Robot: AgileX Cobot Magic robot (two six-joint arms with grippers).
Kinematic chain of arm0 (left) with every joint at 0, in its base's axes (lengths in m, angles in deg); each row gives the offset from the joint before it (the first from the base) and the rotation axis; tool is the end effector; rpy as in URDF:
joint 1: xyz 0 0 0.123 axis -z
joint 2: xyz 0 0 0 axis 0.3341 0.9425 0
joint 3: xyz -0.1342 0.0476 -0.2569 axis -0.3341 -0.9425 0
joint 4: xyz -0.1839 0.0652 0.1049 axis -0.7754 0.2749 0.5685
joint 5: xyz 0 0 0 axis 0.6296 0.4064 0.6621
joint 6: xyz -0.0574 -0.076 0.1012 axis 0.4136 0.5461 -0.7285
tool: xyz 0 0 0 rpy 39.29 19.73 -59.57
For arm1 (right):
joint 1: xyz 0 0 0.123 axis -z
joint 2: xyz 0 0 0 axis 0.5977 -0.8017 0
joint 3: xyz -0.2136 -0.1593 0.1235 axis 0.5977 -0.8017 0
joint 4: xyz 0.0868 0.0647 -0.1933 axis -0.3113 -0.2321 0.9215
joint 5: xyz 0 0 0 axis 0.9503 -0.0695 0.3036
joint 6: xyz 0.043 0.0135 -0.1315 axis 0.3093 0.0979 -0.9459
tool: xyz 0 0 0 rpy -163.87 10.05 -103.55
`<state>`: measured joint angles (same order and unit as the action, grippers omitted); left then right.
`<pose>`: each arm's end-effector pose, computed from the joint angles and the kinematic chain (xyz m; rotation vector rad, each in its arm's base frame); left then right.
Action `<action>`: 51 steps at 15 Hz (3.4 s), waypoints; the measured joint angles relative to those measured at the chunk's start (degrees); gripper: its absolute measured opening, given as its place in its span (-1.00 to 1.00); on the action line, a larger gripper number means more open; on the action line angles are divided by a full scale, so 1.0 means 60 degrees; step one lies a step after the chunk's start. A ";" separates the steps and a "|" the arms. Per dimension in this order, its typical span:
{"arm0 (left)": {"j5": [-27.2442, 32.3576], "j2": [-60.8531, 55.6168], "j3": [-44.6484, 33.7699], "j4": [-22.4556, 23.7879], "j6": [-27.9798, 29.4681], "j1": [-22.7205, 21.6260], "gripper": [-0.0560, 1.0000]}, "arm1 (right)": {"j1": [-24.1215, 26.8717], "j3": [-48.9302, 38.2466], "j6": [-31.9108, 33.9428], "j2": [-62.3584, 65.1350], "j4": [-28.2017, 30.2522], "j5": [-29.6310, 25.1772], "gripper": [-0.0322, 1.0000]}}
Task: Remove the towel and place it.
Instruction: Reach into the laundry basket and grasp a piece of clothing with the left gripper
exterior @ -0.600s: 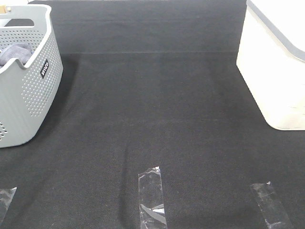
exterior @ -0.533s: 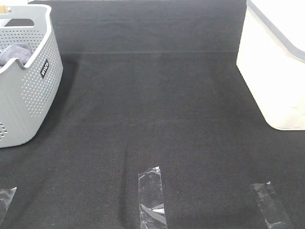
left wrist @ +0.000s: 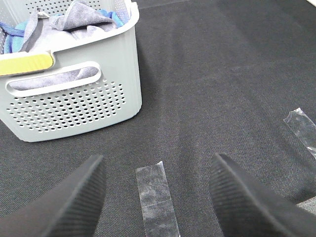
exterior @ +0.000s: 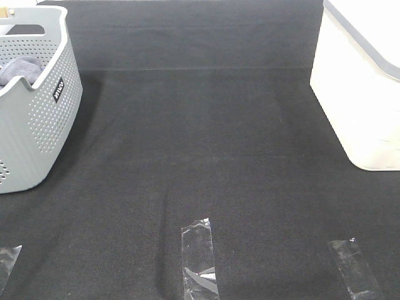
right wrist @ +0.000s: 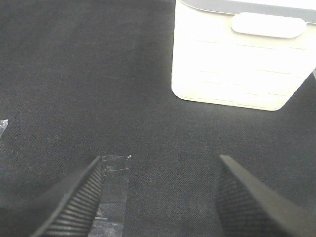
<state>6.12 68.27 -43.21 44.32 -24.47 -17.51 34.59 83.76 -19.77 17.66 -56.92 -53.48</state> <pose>0.0005 -0.0195 0.2426 0.2152 2.0122 -0.1075 -0.0003 0.0116 0.2414 -0.1835 2.0310 0.0517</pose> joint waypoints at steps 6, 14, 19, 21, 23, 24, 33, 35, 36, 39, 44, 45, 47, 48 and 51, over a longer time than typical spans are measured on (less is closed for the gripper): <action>0.0000 0.0000 0.0000 0.0000 0.0000 0.0000 0.23 | 0.0000 0.0000 0.0000 0.0000 0.0000 0.0000 0.26; 0.0000 0.0000 0.0000 0.0000 0.0000 0.0000 0.23 | 0.0000 0.0000 0.0000 0.0000 0.0000 0.0000 0.26; 0.0000 0.0000 0.0000 0.0000 0.0000 0.0000 0.23 | 0.0000 0.0000 0.0000 0.0000 0.0000 0.0000 0.26; 0.0000 0.0000 0.0000 0.0000 0.0000 0.0000 0.23 | 0.0000 0.0000 0.0000 0.0000 0.0000 0.0000 0.26; 0.0000 0.0000 0.0000 0.0000 0.0000 0.0000 0.23 | 0.0000 0.0000 0.0000 0.0000 0.0000 0.0000 0.26; 0.0000 0.0000 0.0000 0.0000 0.0000 0.0000 0.23 | 0.0000 0.0000 0.0000 0.0000 0.0000 0.0000 0.26; 0.0000 0.0000 0.0000 0.0000 0.0000 0.0000 0.23 | 0.0000 0.0000 0.0000 0.0000 0.0000 0.0000 0.26; 0.0000 0.0000 0.0000 0.0000 0.0000 0.0000 0.23 | 0.0000 0.0000 0.0000 0.0000 0.0000 0.0000 0.26; 0.0000 0.0000 0.0000 0.0000 0.0000 0.0000 0.23 | 0.0000 0.0000 0.0000 0.0000 0.0000 0.0000 0.26; 0.0000 0.0000 0.0000 0.0000 0.0000 0.0000 0.23 | 0.0000 0.0000 0.0000 0.0000 0.0000 0.0000 0.26; 0.0000 0.0000 0.0000 0.0000 0.0000 0.0000 0.23 | 0.0000 0.0000 0.0000 0.0000 0.0000 0.0000 0.26; 0.0000 0.0000 0.0000 0.0000 0.0000 0.0000 0.23 | 0.0000 0.0000 0.0000 0.0000 0.0000 0.0000 0.26; 0.0000 0.0000 0.0000 0.0000 0.0000 0.0000 0.23 | 0.0000 0.0000 0.0000 0.0000 0.0000 0.0000 0.26; -0.0057 0.0000 0.0029 0.0000 0.0000 0.0000 0.23 | 0.0000 0.0000 0.0000 0.0000 0.0000 0.0000 0.26; -0.1518 0.0573 0.0210 0.0067 0.0000 0.0000 0.23 | 0.0000 0.0000 0.0000 0.0000 0.0000 0.0000 0.26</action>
<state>-2.99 71.71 -41.94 44.72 -24.47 -17.51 34.59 83.76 -19.77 17.66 -56.92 -53.48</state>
